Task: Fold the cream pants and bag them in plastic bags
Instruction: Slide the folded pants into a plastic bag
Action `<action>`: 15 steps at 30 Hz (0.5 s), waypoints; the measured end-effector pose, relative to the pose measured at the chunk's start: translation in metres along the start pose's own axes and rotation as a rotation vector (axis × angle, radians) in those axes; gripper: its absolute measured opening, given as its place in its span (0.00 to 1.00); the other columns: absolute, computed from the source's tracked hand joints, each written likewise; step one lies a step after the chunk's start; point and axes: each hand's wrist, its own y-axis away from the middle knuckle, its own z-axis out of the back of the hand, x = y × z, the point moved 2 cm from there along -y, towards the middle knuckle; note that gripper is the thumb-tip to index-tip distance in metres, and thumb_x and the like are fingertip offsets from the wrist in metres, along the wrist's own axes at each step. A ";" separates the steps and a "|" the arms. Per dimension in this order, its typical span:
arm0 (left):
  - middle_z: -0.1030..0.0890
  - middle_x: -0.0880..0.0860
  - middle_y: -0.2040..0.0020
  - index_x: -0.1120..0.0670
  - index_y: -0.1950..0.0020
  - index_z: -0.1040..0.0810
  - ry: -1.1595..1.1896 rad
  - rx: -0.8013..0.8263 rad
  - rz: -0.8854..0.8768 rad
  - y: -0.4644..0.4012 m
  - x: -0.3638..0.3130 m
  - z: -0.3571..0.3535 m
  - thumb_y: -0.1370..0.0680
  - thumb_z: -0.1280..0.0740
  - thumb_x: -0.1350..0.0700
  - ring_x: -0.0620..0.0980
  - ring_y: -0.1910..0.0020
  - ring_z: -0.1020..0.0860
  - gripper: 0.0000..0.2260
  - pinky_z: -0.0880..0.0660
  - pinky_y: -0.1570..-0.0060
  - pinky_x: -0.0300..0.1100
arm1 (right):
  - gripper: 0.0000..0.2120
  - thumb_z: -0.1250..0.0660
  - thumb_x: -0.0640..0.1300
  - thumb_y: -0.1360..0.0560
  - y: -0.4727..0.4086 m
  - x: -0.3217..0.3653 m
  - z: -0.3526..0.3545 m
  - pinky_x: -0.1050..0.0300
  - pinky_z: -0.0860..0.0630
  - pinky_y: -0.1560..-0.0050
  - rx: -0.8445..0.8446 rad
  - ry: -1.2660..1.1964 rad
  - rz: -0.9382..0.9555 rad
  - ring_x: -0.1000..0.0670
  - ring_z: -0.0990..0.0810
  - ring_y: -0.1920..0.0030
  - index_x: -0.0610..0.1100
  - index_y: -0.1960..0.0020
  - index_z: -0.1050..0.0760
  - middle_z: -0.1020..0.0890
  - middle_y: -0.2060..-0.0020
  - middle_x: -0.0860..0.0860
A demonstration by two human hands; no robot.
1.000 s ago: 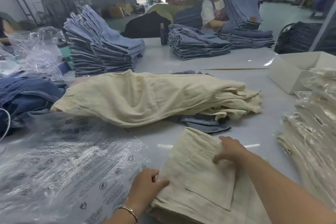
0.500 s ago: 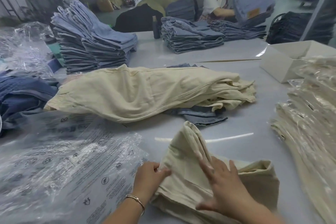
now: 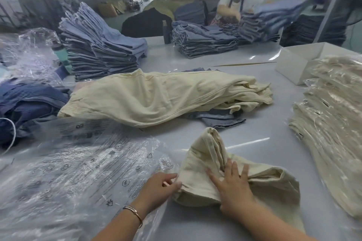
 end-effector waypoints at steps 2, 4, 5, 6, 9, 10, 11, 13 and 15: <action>0.21 0.44 0.59 0.36 0.38 0.27 0.002 0.114 0.001 0.011 0.001 -0.001 0.28 0.28 0.46 0.37 0.65 0.26 0.20 0.30 0.60 0.28 | 0.44 0.36 0.50 0.30 -0.003 -0.005 0.006 0.31 0.53 0.31 -0.029 -0.033 -0.015 0.34 0.46 0.27 0.58 0.23 0.60 0.48 0.26 0.33; 0.22 0.45 0.61 0.40 0.36 0.27 0.004 0.147 -0.020 0.020 0.004 -0.002 0.29 0.26 0.55 0.36 0.66 0.26 0.23 0.29 0.59 0.27 | 0.40 0.37 0.46 0.30 -0.006 -0.012 0.012 0.40 0.40 0.32 -0.093 -0.091 -0.018 0.39 0.35 0.33 0.57 0.23 0.54 0.37 0.31 0.39; 0.22 0.45 0.62 0.44 0.38 0.24 -0.026 0.135 -0.032 0.023 0.006 -0.003 0.29 0.27 0.58 0.36 0.66 0.25 0.22 0.28 0.58 0.28 | 0.39 0.38 0.44 0.30 -0.008 -0.017 0.015 0.45 0.36 0.34 -0.127 -0.133 -0.017 0.41 0.31 0.37 0.56 0.23 0.52 0.33 0.34 0.42; 0.21 0.45 0.61 0.48 0.40 0.21 -0.075 0.101 -0.042 0.025 0.008 -0.002 0.29 0.28 0.60 0.36 0.64 0.25 0.18 0.28 0.56 0.29 | 0.39 0.39 0.42 0.29 -0.009 -0.021 0.016 0.48 0.33 0.37 -0.159 -0.180 -0.016 0.42 0.29 0.39 0.56 0.23 0.51 0.31 0.36 0.44; 0.19 0.46 0.60 0.53 0.50 0.17 -0.100 -0.018 -0.009 0.028 0.012 0.002 0.29 0.28 0.60 0.40 0.60 0.23 0.08 0.28 0.54 0.29 | 0.37 0.41 0.39 0.29 -0.012 -0.038 0.020 0.53 0.30 0.43 -0.240 -0.346 -0.044 0.44 0.26 0.42 0.57 0.23 0.50 0.26 0.42 0.46; 0.19 0.46 0.61 0.52 0.54 0.17 -0.068 -0.032 0.012 0.028 0.014 0.004 0.29 0.27 0.60 0.40 0.62 0.22 0.06 0.26 0.56 0.30 | 0.36 0.41 0.39 0.28 -0.014 -0.046 0.023 0.53 0.29 0.44 -0.260 -0.410 -0.066 0.43 0.25 0.42 0.57 0.24 0.47 0.25 0.42 0.46; 0.18 0.46 0.62 0.51 0.57 0.17 -0.038 -0.038 0.034 0.029 0.016 0.005 0.29 0.26 0.60 0.39 0.64 0.22 0.05 0.24 0.58 0.32 | 0.35 0.40 0.39 0.28 -0.015 -0.054 0.027 0.53 0.28 0.46 -0.282 -0.474 -0.091 0.43 0.24 0.42 0.57 0.24 0.45 0.23 0.42 0.45; 0.18 0.48 0.66 0.51 0.62 0.19 -0.002 -0.044 0.074 0.031 0.016 0.008 0.30 0.25 0.61 0.40 0.68 0.21 0.06 0.23 0.63 0.34 | 0.31 0.39 0.39 0.27 -0.014 -0.071 0.035 0.53 0.28 0.50 -0.350 -0.578 -0.152 0.41 0.22 0.44 0.56 0.26 0.39 0.20 0.44 0.42; 0.18 0.50 0.70 0.53 0.65 0.20 0.063 -0.053 0.105 0.030 0.017 0.010 0.31 0.24 0.61 0.43 0.71 0.20 0.07 0.25 0.67 0.35 | 0.28 0.37 0.37 0.28 -0.008 -0.086 0.043 0.52 0.31 0.56 -0.427 -0.699 -0.206 0.38 0.21 0.48 0.52 0.30 0.33 0.18 0.49 0.40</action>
